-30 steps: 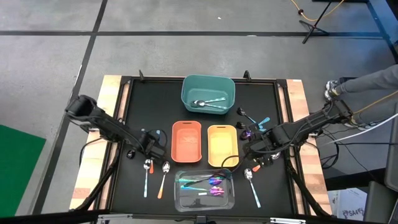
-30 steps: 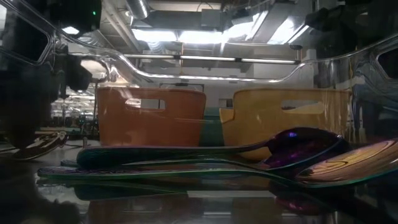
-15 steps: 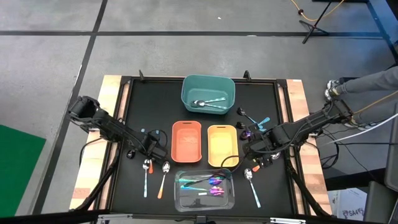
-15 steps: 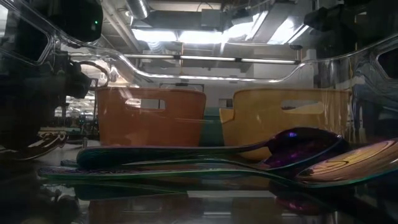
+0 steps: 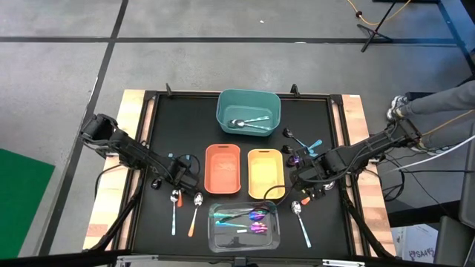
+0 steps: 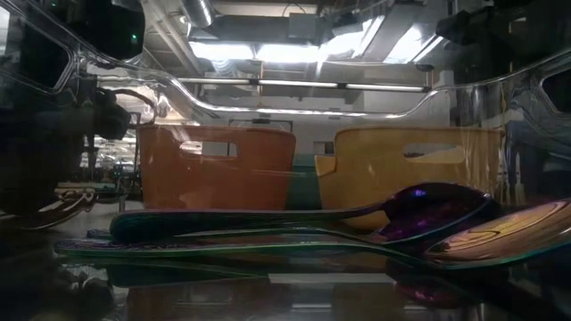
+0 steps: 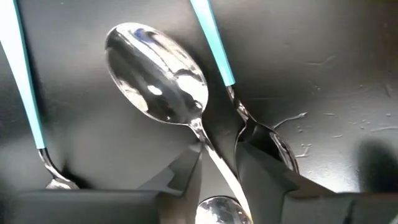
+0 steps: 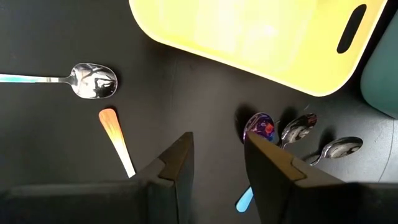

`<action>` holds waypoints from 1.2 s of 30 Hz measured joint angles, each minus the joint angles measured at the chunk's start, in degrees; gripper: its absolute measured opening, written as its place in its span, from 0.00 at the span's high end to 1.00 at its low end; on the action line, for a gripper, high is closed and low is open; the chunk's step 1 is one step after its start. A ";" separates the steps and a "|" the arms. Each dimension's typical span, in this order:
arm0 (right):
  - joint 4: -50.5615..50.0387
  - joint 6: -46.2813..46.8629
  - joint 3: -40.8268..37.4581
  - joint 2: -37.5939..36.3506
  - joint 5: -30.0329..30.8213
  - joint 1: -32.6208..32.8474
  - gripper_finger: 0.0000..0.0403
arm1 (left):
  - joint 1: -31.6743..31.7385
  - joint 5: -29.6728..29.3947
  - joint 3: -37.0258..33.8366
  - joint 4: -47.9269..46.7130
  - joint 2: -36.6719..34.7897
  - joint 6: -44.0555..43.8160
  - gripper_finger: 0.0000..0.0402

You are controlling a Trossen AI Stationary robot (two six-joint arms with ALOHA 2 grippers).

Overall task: Sort silverware by color (type)
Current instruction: Put the orange spoon into the orange bin

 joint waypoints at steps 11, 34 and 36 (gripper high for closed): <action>-2.80 0.47 0.00 -1.57 0.09 0.04 0.68 | 0.00 -0.05 -0.09 0.69 0.02 0.00 0.89; 12.99 3.43 -16.04 -11.47 -0.01 0.02 0.68 | 0.02 -0.84 -0.42 -0.41 -3.37 0.16 0.98; 14.00 3.42 -16.06 -11.47 0.00 0.02 0.68 | 0.02 -0.84 -0.42 -0.35 -3.37 0.11 0.99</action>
